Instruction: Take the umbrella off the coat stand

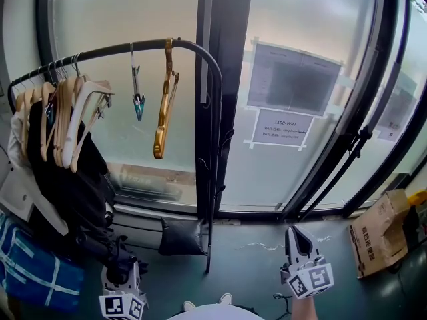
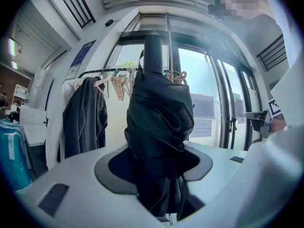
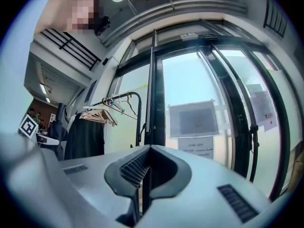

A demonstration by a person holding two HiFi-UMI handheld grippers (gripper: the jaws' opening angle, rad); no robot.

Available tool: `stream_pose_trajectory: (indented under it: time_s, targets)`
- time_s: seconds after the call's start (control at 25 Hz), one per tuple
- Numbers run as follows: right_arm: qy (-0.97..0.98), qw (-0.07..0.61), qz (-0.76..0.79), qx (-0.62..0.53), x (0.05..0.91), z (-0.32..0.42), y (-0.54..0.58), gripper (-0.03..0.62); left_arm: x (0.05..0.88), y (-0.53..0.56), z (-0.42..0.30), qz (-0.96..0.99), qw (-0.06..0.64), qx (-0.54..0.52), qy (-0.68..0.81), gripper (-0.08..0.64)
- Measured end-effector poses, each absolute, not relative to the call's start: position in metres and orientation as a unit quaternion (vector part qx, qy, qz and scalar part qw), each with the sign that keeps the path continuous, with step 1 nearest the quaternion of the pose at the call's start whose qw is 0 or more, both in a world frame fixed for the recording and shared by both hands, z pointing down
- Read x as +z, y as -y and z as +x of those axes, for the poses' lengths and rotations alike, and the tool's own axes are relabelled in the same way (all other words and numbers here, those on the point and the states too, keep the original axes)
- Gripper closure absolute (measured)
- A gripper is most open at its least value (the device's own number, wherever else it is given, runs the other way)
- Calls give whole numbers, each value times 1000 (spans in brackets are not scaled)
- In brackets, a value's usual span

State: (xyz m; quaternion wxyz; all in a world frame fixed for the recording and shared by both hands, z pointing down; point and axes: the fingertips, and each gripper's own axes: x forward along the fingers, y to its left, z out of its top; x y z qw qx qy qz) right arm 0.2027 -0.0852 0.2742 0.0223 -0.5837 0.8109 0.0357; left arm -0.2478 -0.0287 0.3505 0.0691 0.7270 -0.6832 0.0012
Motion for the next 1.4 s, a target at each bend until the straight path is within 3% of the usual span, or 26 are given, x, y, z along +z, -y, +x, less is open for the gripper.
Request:
stream_pose_trajectory:
  time_s: [1.4]
  targets:
    - [-831,49,-553,17,275,119,65,575,343,25,-256,769,81,-25,633,318]
